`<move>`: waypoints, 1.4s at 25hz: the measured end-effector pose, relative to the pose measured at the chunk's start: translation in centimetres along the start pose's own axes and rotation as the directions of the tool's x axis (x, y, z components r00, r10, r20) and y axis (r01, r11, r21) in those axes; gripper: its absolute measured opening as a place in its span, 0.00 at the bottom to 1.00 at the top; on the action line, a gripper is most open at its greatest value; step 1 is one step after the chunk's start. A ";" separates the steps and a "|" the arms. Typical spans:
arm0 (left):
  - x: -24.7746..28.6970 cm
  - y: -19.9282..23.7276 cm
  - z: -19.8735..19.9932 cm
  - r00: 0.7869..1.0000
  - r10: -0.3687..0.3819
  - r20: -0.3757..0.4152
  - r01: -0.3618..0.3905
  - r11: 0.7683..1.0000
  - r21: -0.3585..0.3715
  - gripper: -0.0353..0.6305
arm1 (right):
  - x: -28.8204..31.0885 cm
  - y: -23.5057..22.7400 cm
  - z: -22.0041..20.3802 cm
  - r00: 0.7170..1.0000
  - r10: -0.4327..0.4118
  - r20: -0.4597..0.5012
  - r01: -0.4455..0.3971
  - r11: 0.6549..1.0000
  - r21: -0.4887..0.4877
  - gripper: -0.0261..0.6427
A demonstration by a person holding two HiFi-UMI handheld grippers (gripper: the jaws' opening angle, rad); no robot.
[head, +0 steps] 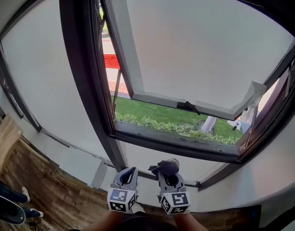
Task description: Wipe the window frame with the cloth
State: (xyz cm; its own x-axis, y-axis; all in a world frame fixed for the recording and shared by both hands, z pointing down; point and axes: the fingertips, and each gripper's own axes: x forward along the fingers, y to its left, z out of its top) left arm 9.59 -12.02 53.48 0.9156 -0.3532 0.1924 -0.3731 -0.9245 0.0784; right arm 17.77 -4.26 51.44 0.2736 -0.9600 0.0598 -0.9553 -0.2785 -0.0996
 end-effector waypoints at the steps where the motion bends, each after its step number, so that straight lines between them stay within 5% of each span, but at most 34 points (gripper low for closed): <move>1: 0.6 0.9 0.3 1.000 0.009 0.002 -0.009 1.000 -0.003 0.06 | 1.1 0.0 0.2 1.000 0.007 -0.002 -0.007 1.000 -0.005 0.16; 10: 5.4 7.5 2.3 0.997 0.071 0.035 -0.068 0.995 -0.078 0.06 | 9.4 0.3 2.9 0.993 0.112 0.025 -0.113 0.993 0.024 0.16; 18: 4.8 10.8 2.8 0.964 0.265 0.039 -0.260 0.961 -0.094 0.06 | 13.8 1.8 4.0 0.951 0.309 0.003 -0.309 0.950 0.030 0.16; 21: 3.1 11.2 3.3 0.934 0.353 0.057 -0.348 0.934 -0.074 0.06 | 14.6 4.1 5.2 0.900 0.437 -0.010 -0.436 0.900 0.010 0.16; 26: -0.2 13.7 2.1 0.861 0.507 0.034 -0.499 0.857 -0.132 0.06 | 16.8 7.4 7.1 0.834 0.551 0.017 -0.551 0.834 0.008 0.16; 31: -3.8 15.4 2.1 0.784 0.620 0.032 -0.609 0.778 -0.154 0.06 | 18.7 9.5 9.2 0.799 0.600 0.050 -0.600 0.800 -0.006 0.16; 35: -5.2 15.4 2.3 0.755 0.655 0.034 -0.643 0.750 -0.155 0.06 | 20.2 10.7 11.8 0.782 0.617 0.088 -0.617 0.787 -0.033 0.16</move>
State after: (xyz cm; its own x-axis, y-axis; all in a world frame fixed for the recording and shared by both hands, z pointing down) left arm -0.56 -24.80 51.50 0.4519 -0.8771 0.1630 -0.8921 -0.4435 0.0864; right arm 14.38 -26.98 39.90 -0.3654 -0.9253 -0.1018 -0.9238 0.3738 -0.0823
